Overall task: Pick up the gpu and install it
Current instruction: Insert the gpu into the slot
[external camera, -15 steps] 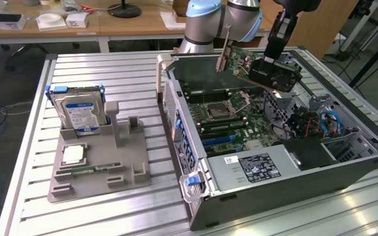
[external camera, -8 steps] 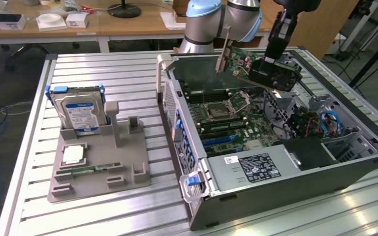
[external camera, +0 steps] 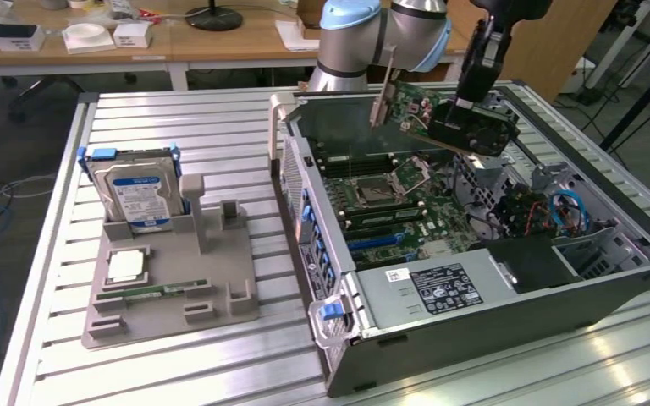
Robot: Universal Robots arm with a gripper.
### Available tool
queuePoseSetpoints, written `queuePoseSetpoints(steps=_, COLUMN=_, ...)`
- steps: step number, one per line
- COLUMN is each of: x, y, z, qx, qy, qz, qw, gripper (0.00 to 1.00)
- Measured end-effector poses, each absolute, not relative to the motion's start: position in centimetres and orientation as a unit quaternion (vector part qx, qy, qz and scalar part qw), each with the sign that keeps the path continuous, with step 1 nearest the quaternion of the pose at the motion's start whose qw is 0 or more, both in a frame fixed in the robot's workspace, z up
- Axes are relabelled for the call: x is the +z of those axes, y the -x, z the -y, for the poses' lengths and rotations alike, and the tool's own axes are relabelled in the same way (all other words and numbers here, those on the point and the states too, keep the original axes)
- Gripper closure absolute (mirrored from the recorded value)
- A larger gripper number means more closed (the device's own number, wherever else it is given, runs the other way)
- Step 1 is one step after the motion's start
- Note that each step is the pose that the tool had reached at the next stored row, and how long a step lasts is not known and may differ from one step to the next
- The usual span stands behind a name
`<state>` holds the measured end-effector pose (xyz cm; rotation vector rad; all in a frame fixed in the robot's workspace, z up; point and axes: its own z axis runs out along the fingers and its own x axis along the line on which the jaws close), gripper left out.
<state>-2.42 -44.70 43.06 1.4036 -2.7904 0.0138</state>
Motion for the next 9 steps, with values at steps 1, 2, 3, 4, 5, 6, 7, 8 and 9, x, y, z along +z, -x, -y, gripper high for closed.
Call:
queuePoseSetpoints(steps=1, x=43.05, y=2.42, z=44.7, qx=0.004, qy=-0.452, qz=0.892, qw=0.009, gripper=0.74)
queuePoseSetpoints(steps=2, x=43.05, y=2.42, z=44.7, qx=0.004, qy=-0.454, qz=0.891, qw=0.009, gripper=0.74)
queuePoseSetpoints(steps=3, x=43.05, y=2.42, z=44.7, qx=0.004, qy=-0.457, qz=0.89, qw=0.009, gripper=0.74)
queuePoseSetpoints(steps=4, x=43.05, y=2.42, z=44.7, qx=0.004, qy=-0.459, qz=0.888, qw=0.009, gripper=0.74)
queuePoseSetpoints(steps=5, x=43.06, y=2.42, z=44.7, qx=0.005, qy=-0.461, qz=0.887, qw=0.009, gripper=0.74)
queuePoseSetpoints(steps=6, x=43.05, y=2.42, z=44.7, qx=0.005, qy=-0.464, qz=0.886, qw=0.009, gripper=0.74)
queuePoseSetpoints(steps=7, x=43.05, y=2.42, z=44.7, qx=0.005, qy=-0.466, qz=0.885, qw=0.009, gripper=0.74)
queuePoseSetpoints(steps=8, x=43.05, y=2.43, z=44.7, qx=0.005, qy=-0.468, qz=0.883, qw=0.009, gripper=0.74)
queuePoseSetpoints(steps=9, x=43.05, y=2.43, z=44.7, qx=0.005, qy=-0.471, qz=0.882, qw=0.009, gripper=0.74)
